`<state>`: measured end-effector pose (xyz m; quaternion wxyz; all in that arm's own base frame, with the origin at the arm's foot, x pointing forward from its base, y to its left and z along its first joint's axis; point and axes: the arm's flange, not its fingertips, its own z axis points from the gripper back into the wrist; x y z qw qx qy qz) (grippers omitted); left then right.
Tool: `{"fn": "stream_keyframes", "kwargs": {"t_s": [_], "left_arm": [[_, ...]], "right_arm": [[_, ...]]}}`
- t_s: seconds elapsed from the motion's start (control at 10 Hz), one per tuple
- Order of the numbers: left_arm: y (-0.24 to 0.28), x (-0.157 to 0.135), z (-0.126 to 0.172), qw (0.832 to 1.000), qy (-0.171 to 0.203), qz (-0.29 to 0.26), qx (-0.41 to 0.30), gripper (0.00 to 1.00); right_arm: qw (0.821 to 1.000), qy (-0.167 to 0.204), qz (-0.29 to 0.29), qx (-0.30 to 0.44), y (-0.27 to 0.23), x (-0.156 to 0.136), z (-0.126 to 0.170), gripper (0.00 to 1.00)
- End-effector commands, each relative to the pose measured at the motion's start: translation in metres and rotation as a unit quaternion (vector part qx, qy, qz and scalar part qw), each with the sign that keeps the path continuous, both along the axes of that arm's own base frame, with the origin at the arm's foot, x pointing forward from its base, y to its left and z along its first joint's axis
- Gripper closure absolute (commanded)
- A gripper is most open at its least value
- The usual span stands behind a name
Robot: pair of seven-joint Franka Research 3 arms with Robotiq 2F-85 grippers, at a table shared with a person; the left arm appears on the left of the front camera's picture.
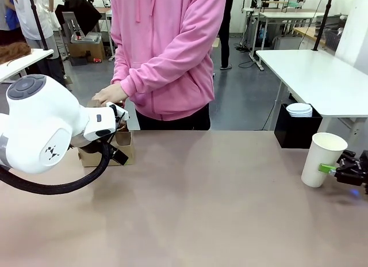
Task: Pour a drink into a cup and package it in a carrier.
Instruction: Pick up the 600 ml Paper Cup and place it in the middle top area of the table.
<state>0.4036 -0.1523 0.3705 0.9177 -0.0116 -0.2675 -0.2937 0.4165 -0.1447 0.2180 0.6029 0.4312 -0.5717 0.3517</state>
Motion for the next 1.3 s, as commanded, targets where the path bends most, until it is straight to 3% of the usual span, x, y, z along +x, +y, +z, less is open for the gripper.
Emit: {"fn": "stream_keyframes", "kwargs": {"t_s": [0.0, 0.3, 0.4, 0.5, 0.6, 1.0, 1.2], "left_arm": [[0.000, 0.000, 0.000, 1.000, 0.000, 0.000, -0.001, 0.00], [0.000, 0.000, 0.000, 1.000, 0.000, 0.000, -0.001, 0.00], [0.000, 0.000, 0.000, 1.000, 0.000, 0.000, -0.001, 0.00], [0.000, 0.000, 0.000, 1.000, 0.000, 0.000, -0.001, 0.00], [0.000, 0.000, 0.000, 1.000, 0.000, 0.000, -0.001, 0.00], [0.000, 0.000, 0.000, 1.000, 0.000, 0.000, -0.001, 0.00], [0.000, 0.000, 0.000, 1.000, 0.000, 0.000, -0.001, 0.00]], "right_arm": [[1.000, 0.009, -0.008, 0.003, 0.018, 0.003, 0.004, 0.00], [1.000, 0.011, 0.002, 0.010, 0.026, 0.006, 0.006, 0.00], [1.000, 0.022, 0.002, 0.016, 0.024, 0.006, 0.006, 0.20], [0.999, 0.031, 0.005, 0.012, 0.020, 0.007, 0.007, 0.20], [1.000, 0.006, 0.016, 0.007, 0.021, 0.005, -0.002, 0.20], [1.000, 0.012, 0.015, 0.009, 0.020, 0.004, -0.003, 0.20], [0.999, 0.009, -0.038, 0.017, 0.030, 0.003, 0.063, 0.20]]}}
